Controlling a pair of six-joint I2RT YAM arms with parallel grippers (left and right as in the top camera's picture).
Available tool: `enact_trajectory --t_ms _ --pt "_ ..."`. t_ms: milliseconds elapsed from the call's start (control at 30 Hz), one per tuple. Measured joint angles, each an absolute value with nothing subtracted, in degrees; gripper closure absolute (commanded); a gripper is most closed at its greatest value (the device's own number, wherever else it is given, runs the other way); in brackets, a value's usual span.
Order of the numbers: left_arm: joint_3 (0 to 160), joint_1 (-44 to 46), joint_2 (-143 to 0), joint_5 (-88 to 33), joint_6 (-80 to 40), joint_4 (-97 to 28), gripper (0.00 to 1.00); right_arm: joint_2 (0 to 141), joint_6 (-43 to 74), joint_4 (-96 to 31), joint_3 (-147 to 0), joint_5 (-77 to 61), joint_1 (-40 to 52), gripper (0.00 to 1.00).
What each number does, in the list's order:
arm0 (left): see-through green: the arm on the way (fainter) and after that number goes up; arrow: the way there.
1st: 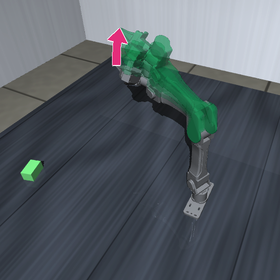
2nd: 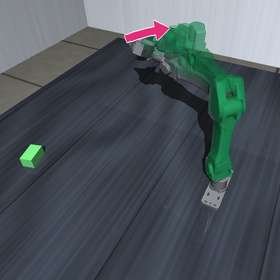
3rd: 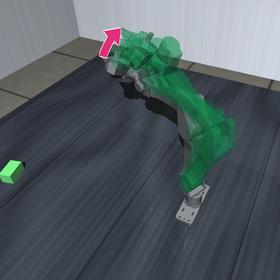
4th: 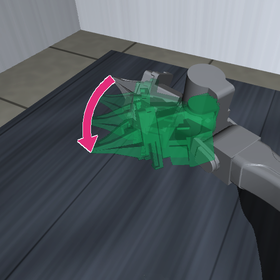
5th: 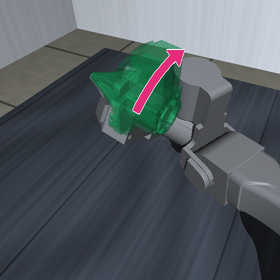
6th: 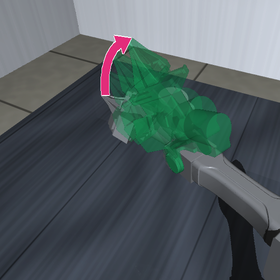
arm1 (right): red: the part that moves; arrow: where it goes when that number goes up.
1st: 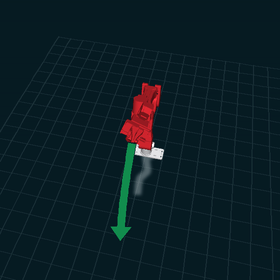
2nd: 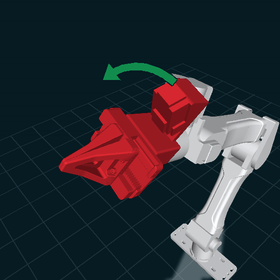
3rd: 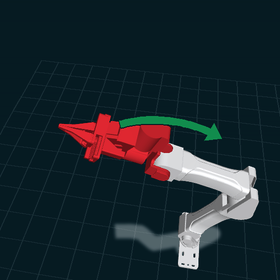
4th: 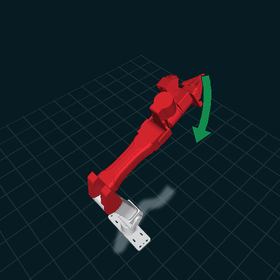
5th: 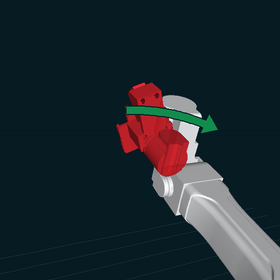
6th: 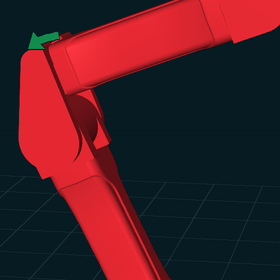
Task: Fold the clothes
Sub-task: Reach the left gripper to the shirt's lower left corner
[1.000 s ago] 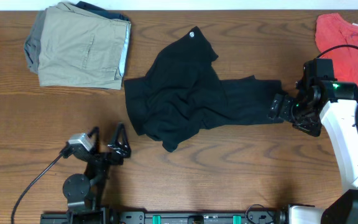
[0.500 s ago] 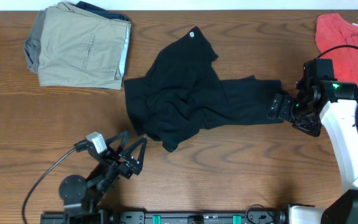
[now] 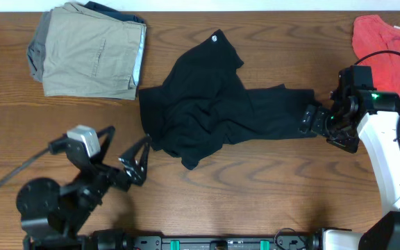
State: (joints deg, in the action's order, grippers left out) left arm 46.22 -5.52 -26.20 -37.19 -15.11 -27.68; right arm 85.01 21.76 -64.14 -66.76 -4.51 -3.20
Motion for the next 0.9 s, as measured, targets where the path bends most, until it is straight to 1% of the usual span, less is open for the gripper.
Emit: enact_trajectory --t_ms 167,433,567,733,900 --pt "46.28 -5.52 -28.58 -38.44 -14.70 -29.76 0.02 85.01 21.76 -64.14 -66.76 -4.51 -3.20 0.01" --pt "46.48 -5.52 -30.00 -32.45 -7.18 -50.74 0.02 85.01 21.76 -64.14 -66.72 -4.51 -3.20 0.01" --pt "46.50 -5.52 -31.90 -30.63 -4.10 -57.17 0.02 85.01 21.76 -64.12 -66.70 -4.51 -3.20 0.01" --pt "46.50 -5.52 -34.68 -27.46 -1.89 -58.48 0.02 85.01 21.76 -64.12 -66.67 -4.51 -3.20 0.01" --pt "48.58 -5.52 -38.06 -22.26 -2.85 -58.06 0.02 85.01 21.76 -64.12 -66.67 -4.51 -3.20 0.01"
